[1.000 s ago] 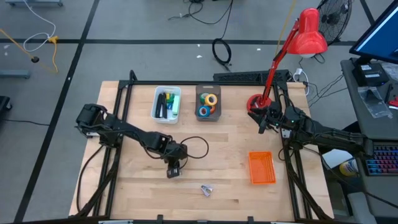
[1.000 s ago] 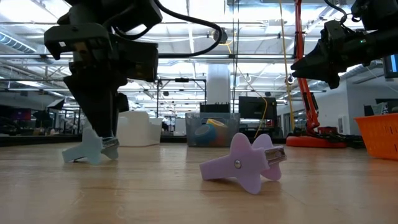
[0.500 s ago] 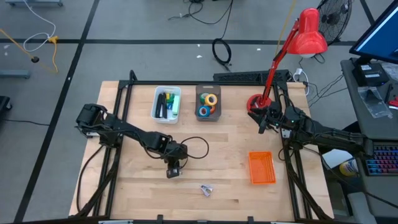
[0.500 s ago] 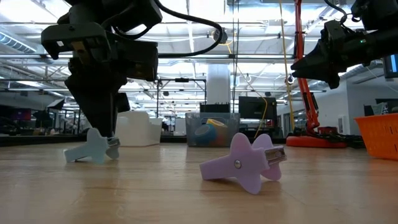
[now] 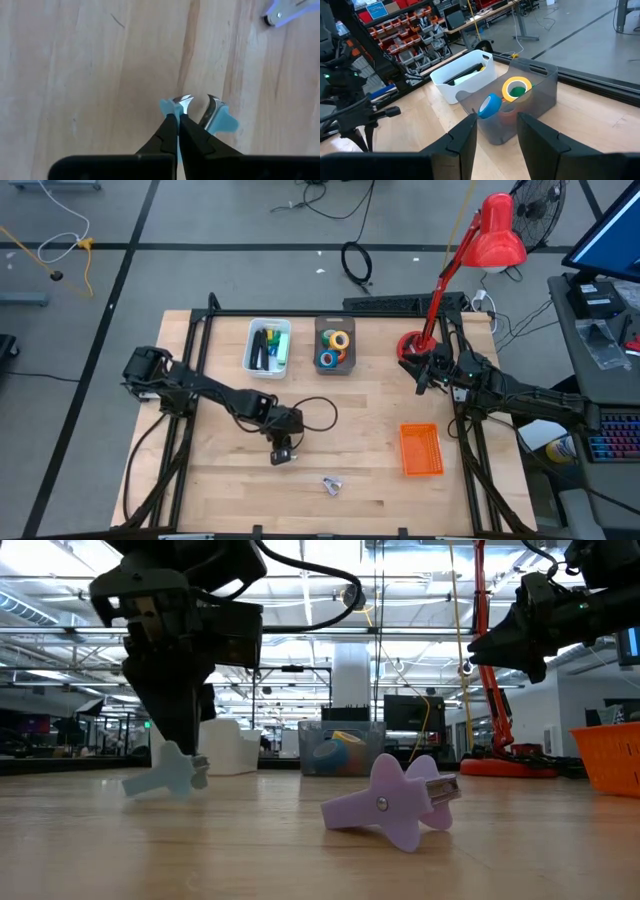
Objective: Pick and place Stapler, Stapler remover, tape
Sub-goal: Put the light blue staple remover into the orange basket
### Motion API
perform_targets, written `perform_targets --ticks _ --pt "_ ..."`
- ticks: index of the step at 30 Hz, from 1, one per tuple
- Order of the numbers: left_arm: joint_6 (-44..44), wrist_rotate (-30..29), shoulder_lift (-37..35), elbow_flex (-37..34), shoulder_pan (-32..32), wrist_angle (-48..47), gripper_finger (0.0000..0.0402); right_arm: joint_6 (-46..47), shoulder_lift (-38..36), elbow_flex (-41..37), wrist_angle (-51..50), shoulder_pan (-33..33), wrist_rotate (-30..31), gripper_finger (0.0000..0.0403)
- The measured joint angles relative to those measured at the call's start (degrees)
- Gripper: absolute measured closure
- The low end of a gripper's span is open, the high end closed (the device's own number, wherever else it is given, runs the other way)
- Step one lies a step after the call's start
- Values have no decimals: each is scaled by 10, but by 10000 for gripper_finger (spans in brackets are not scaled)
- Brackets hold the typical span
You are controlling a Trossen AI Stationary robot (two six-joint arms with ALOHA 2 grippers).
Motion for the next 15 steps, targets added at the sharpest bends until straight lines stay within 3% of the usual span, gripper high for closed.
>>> perform_targets --ticks 7,15 --pt "6 22 -6 8 27 3 399 95 0 0 0 0 -13 273" --pt "18 19 -30 57 73 20 400 129 6 0 30 3 -168 273"
